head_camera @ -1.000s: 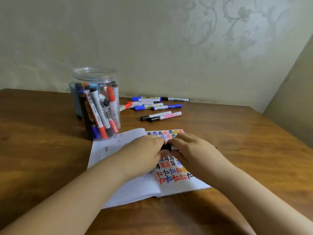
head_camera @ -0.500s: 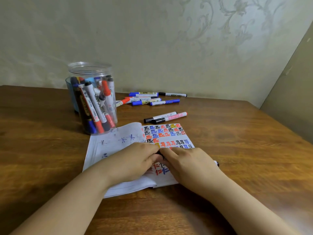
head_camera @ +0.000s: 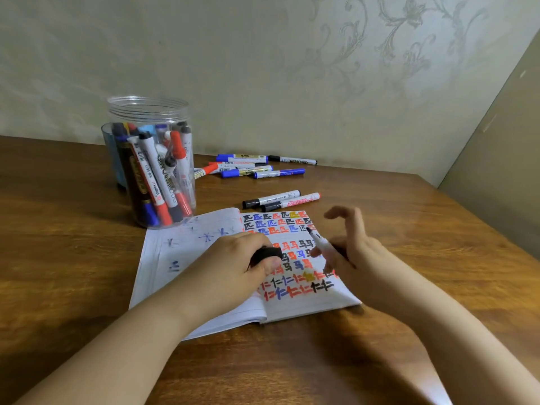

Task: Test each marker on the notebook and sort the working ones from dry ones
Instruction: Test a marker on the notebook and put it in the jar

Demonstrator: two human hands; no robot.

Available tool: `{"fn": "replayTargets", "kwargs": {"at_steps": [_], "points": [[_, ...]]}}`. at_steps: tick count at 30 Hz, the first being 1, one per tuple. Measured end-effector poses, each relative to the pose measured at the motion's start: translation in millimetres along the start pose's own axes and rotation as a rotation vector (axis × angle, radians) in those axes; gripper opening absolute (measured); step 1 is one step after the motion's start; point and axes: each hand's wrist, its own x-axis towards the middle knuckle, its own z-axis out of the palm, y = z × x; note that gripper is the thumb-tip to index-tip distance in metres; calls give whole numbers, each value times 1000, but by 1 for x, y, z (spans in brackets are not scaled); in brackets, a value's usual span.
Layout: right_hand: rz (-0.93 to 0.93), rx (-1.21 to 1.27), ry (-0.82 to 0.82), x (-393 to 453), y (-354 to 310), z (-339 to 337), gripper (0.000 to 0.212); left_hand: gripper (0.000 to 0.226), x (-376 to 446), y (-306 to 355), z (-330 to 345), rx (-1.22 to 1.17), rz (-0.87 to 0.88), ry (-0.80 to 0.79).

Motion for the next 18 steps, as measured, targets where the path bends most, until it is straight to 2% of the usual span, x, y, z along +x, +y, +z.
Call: {"fn": "replayTargets", "kwargs": {"at_steps": [2,4,8,10,13,16,18], "points": [[42,76,-15,0,0,-12,17,22,-1,3,1,4,20,43],[108,318,-26,-2,2,-18,7,23,-2,4,2,9,42,76],[331,1055,-28,-8,17,-4,25,23,-4,5,5,21,81,77],[348,1270,-49,-11,24,3,25,24,-5,5,8,19,94,72],[267,1184,-12,-14,26,7,12,22,-5,3,10,28,112,65],[239,933,93,-15,25,10,32,20,-6,3,12,43,153,53],[255,839,161,-13,26,12,32,18,-7,4,13,38,168,36]]}}
